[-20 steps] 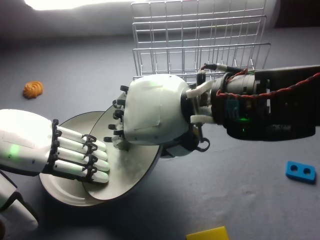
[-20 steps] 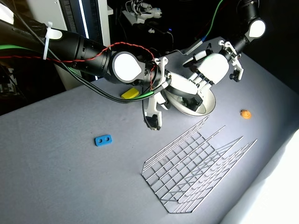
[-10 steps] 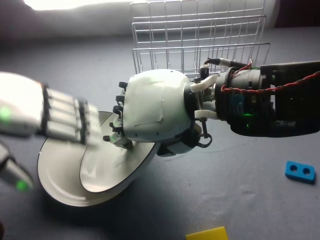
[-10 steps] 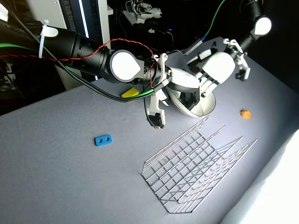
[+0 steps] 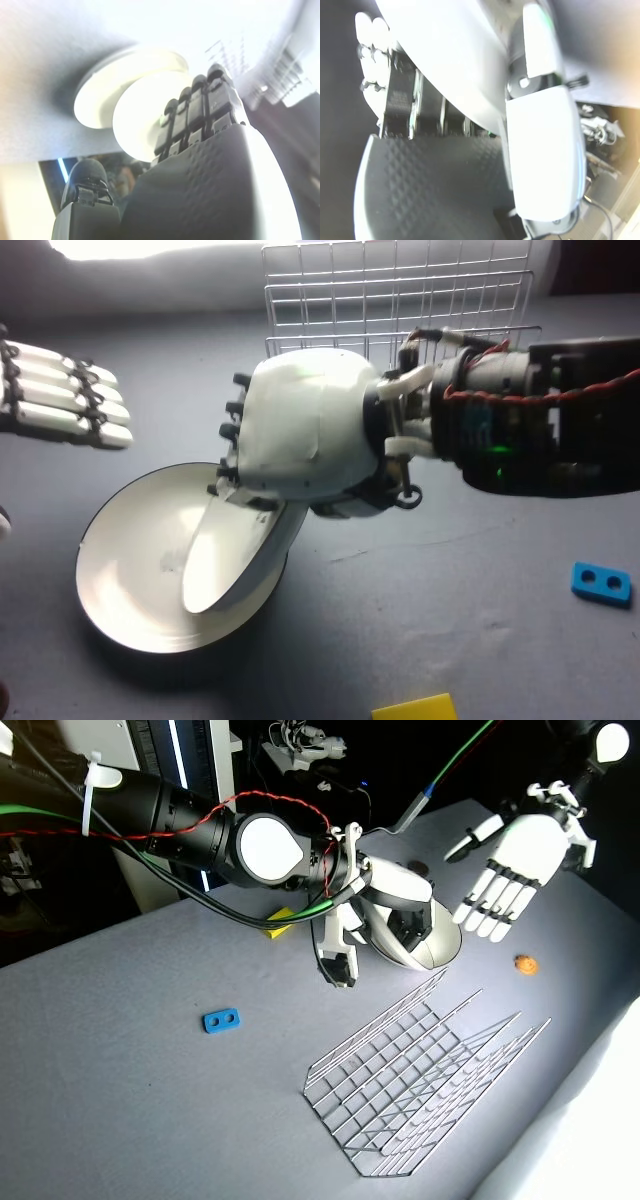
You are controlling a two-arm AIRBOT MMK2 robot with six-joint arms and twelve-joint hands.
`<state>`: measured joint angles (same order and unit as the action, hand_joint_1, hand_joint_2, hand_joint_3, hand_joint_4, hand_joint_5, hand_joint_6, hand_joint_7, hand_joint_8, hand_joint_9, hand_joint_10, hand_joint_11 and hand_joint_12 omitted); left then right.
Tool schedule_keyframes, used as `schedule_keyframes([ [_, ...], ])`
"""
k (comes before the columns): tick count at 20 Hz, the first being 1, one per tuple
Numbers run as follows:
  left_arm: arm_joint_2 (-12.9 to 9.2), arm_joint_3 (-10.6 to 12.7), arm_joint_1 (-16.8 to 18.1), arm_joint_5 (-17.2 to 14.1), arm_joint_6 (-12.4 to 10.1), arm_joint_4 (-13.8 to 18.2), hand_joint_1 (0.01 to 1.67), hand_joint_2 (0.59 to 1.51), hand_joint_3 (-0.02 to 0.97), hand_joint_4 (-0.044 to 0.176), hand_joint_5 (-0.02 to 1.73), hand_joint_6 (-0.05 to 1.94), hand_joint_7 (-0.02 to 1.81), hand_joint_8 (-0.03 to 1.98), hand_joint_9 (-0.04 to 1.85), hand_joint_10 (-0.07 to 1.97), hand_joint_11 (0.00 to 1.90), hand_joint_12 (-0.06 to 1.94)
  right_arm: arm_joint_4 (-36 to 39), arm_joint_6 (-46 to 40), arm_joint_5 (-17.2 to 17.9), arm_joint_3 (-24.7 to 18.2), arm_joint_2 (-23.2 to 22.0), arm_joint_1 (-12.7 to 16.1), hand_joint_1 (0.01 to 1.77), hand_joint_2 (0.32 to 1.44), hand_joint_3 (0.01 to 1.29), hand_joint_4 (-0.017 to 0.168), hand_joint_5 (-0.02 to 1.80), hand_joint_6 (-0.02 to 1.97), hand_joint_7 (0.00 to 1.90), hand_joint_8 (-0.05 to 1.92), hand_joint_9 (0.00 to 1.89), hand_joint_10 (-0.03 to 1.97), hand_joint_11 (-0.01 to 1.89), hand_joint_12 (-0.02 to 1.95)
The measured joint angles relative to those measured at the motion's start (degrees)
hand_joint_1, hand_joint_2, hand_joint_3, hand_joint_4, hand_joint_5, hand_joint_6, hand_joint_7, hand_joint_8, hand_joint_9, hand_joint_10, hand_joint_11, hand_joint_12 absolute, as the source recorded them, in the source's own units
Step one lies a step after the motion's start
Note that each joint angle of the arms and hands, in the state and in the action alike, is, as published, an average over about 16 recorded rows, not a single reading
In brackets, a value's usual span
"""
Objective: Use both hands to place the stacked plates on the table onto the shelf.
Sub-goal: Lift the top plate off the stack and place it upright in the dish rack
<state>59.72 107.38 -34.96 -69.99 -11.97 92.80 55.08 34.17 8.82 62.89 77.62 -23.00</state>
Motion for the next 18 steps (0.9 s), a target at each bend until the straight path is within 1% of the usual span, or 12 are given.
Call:
schedule_keyframes([
  [3, -0.29, 1.9, 1.16, -0.43, -0.65, 1.07, 0.02, 1.164, 0.005, 0.004, 0.02, 0.01, 0.02, -0.01, 0.02, 0.01, 0.01, 0.0, -1.2, 0.0, -1.04, -2.1, -1.68, 1.59, 1.23, 1.04, 0.01, -0.002, 0.76, 0.94, 0.88, 0.99, 0.97, 0.98, 0.78, 1.2],
  [6, -0.64, 3.21, 2.49, -0.82, -1.19, 2.1, 0.02, 1.164, 0.005, 0.005, 0.02, 0.01, 0.02, -0.01, 0.02, 0.01, 0.01, 0.01, -2.73, -0.01, -2.22, -4.4, -3.8, 3.39, 1.26, 1.04, 0.01, -0.002, 0.8, 1.0, 0.91, 0.97, 0.95, 1.1, 0.78, 1.19],
  [11, -1.44, 3.8, 4.99, -1.35, -1.72, 3.69, 0.02, 1.165, 0.005, 0.005, 0.02, 0.01, 0.02, -0.01, 0.02, 0.01, 0.01, 0.01, -4.83, -1.49, -2.43, -7.85, -7.86, 5.94, 1.3, 1.04, 0.01, 0.0, 0.82, 1.13, 0.95, 0.97, 0.93, 1.16, 0.77, 1.19],
  [14, -1.97, 3.5, 6.06, -1.55, -1.83, 4.75, 0.02, 1.166, 0.005, 0.005, 0.02, 0.01, 0.02, -0.01, 0.02, 0.01, 0.01, 0.0, -2.57, -7.04, -1.19, -8.95, -10.08, 7.77, 1.31, 1.04, 0.01, 0.001, 0.82, 1.16, 0.95, 0.97, 0.94, 1.15, 0.77, 1.2],
  [18, -2.46, 2.93, 6.96, -1.56, -1.95, 5.67, 0.02, 1.167, 0.005, 0.005, 0.02, 0.01, 0.02, -0.01, 0.02, 0.01, 0.01, 0.0, 1.63, -17.72, 0.87, -9.38, -12.48, 10.38, 1.31, 1.04, 0.01, 0.0, 0.8, 1.19, 0.94, 0.99, 0.93, 1.16, 0.76, 1.21],
])
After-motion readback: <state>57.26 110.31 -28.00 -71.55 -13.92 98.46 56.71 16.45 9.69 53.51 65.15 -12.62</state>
